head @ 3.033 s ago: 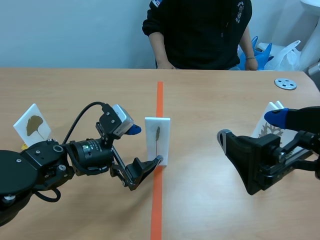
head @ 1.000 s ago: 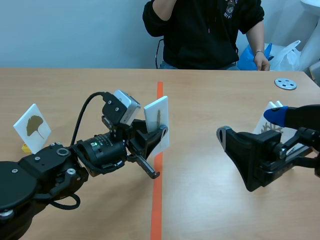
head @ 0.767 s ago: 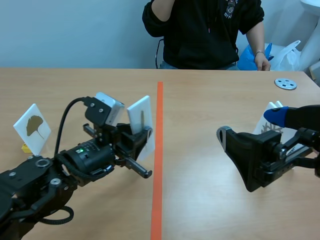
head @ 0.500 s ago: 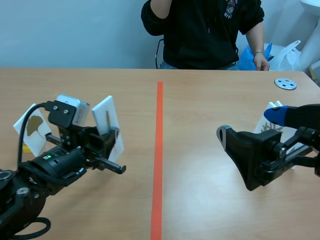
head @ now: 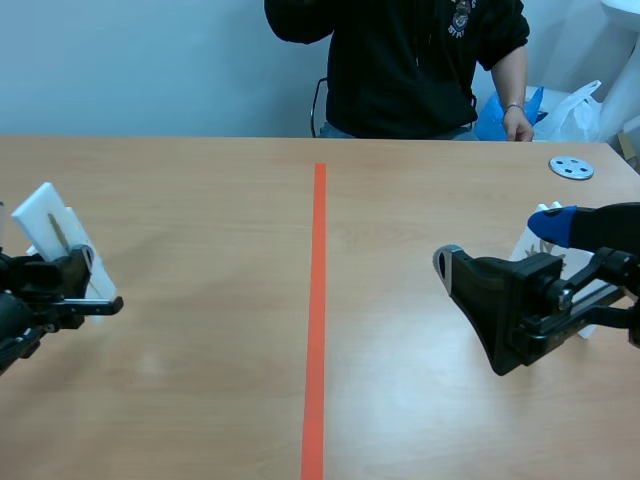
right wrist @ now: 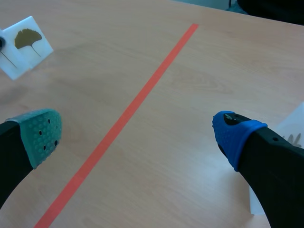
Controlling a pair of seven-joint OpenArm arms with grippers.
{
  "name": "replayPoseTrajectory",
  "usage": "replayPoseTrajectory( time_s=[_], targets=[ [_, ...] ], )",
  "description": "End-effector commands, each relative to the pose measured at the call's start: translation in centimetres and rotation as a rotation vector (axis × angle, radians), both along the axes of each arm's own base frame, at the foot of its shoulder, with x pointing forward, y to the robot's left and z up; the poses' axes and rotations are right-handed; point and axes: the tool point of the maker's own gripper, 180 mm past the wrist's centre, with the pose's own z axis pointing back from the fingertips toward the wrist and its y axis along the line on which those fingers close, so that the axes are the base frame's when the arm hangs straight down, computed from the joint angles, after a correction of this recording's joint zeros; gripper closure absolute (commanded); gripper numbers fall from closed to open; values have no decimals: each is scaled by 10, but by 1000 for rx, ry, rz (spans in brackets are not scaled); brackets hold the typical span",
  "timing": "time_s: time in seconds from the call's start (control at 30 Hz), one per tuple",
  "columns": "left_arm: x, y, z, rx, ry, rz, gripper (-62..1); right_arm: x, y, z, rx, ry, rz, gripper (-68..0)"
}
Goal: Sort the leaf by its shape. The table is split by an orange tape line. A compound leaf with several leaflets goes to the left side, a simple leaf with one blade goes to the right side. Return to the home posture when a red brick is placed on the table.
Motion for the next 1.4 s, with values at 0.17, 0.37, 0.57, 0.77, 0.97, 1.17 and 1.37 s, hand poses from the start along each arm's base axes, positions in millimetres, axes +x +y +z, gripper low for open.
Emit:
replayPoseTrajectory(
  time_s=[0.17, 0.37, 0.57, 0.77, 0.97, 1.17, 1.37],
  targets=[
    [2, 13, 0, 2, -28, 52, -66, 4, -3, 7, 5, -25, -2, -679],
    [4, 30, -14, 14, -34, 111, -66, 4, -3, 7, 5, -25, -2, -679],
    [13, 43, -26, 14, -26, 147, -66, 4, -3, 7, 5, -25, -2, -679],
    [14, 49, -35, 14, -15, 167, -73, 4, -3, 7, 5, -25, -2, -679],
    [11, 53, -44, 16, 7, 176, -167, 4, -3, 7, 5, -25, -2, -679],
    [11, 52, -42, 17, 4, 175, -308, 4, -3, 6, 5, -24, -2, -679],
    [14, 51, -23, 27, -41, 161, -336, 4, -3, 7, 5, -25, -2, -679]
  ],
)
